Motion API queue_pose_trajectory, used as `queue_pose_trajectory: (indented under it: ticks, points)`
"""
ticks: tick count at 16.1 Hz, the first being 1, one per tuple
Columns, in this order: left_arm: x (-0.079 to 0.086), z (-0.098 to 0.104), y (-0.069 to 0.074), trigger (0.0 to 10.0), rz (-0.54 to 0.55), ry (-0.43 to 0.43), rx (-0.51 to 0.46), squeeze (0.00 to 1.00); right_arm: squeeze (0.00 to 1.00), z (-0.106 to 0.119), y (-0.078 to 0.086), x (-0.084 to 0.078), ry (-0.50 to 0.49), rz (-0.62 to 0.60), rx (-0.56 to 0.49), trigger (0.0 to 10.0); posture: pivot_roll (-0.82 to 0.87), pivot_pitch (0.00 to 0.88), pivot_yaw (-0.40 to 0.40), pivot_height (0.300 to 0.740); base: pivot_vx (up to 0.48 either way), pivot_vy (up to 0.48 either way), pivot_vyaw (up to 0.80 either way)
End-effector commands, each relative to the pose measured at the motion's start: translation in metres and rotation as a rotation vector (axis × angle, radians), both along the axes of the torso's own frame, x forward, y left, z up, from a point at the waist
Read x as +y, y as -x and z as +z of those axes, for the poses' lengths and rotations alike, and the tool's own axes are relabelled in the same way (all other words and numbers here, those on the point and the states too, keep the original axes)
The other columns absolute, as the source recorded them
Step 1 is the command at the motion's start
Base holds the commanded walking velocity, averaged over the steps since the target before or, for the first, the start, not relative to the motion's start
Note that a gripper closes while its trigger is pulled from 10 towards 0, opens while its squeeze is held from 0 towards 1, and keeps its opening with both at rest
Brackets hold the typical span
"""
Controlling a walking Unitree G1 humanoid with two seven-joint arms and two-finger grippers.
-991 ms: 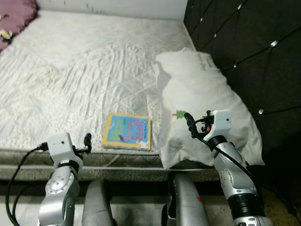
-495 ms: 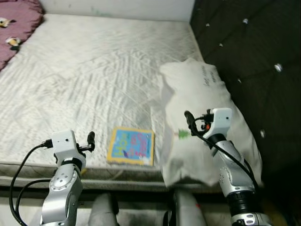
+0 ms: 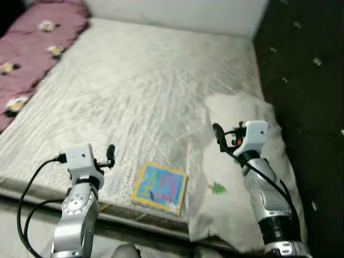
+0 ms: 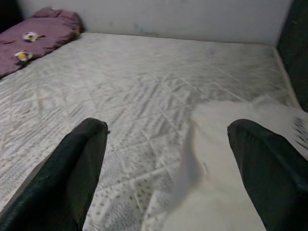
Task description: Clean up the room
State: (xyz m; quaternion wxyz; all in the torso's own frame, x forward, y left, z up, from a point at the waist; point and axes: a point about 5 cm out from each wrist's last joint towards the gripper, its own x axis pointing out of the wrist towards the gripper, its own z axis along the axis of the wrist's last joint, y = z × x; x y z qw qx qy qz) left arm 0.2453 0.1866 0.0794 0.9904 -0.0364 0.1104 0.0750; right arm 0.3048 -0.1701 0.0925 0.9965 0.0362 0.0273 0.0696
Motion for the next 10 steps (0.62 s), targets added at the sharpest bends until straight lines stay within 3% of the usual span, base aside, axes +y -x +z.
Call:
queue_pose_trajectory:
  ticks: [1, 3, 4, 7, 9, 10]
  points:
    - [0.002, 0.001, 0.003, 10.0, -0.002, -0.013, -0.009, 0.0, 0.0, -0.001, -0.001, 0.002, -0.004, 0.001, 0.0, 10.0, 0.0, 0.0, -0.027, 0.74, 0.0, 0.0, 0.0]
    - [0.001, 0.002, 0.001, 10.0, -0.019, -0.04, -0.027, 0.0, 0.0, -0.002, -0.001, 0.003, -0.054, -0.022, 0.003, 10.0, 0.0, 0.0, -0.032, 0.74, 0.0, 0.0, 0.0]
    - [0.003, 0.003, 0.001, 10.0, -0.037, -0.092, -0.041, 0.0, 0.0, 0.0, -0.002, 0.005, -0.072, 0.001, -0.008, 10.0, 0.0, 0.0, -0.033, 0.74, 0.0, 0.0, 0.0]
    - [-0.001, 0.005, 0.002, 10.0, -0.123, -0.11, -0.05, 0.0, 0.0, -0.006, -0.007, 0.003, 0.029, -0.051, 0.041, 10.0, 0.01, 0.0, -0.034, 0.74, 0.0, 0.0, 0.0]
    - [-0.009, 0.012, 0.005, 10.0, -0.216, -0.131, -0.108, 0.0, 0.0, -0.008, -0.009, 0.005, 0.077, -0.069, 0.066, 10.0, 0.03, 0.0, -0.044, 0.74, 0.0, 0.0, 0.0]
    - [-0.016, 0.014, 0.005, 10.0, -0.295, -0.203, -0.15, 0.0, 0.0, -0.007, -0.011, 0.002, 0.144, -0.13, 0.049, 10.0, 0.04, 0.0, -0.067, 0.74, 0.0, 0.0, 0.0]
